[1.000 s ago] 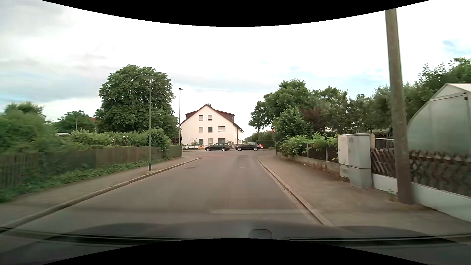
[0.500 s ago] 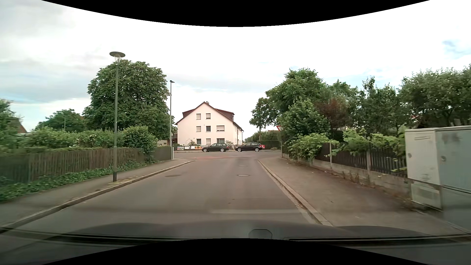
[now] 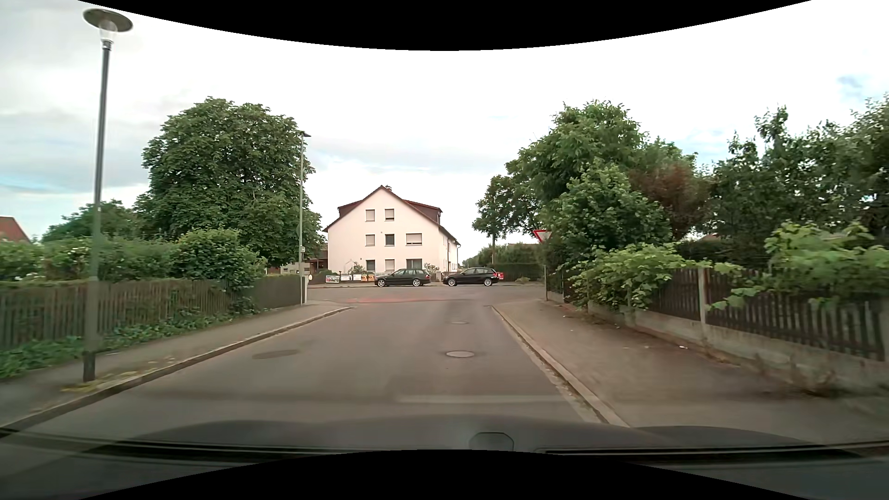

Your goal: Follow the waypoints while adhering to traffic rules and regulations

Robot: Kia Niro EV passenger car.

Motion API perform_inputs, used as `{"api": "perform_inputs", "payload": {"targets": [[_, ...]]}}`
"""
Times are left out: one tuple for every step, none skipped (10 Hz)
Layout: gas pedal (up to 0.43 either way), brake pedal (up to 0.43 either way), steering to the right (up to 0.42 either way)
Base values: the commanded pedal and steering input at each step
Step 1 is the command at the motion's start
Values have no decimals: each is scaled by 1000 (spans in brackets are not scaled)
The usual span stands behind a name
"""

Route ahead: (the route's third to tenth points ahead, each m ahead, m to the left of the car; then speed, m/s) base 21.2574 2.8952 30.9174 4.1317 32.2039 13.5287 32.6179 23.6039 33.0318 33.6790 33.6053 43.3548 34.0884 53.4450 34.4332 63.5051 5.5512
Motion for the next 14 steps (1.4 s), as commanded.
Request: {"api": "perform_inputs", "payload": {"targets": [[0, 128, -3], [0, 128, -2], [0, 128, -2], [0, 128, -2], [0, 128, -2], [0, 128, -3], [0, 128, -2], [0, 128, -2], [0, 128, 1], [0, 134, 2], [0, 134, 2], [0, 146, 2], [0, 165, 2], [0, 165, 3]]}}
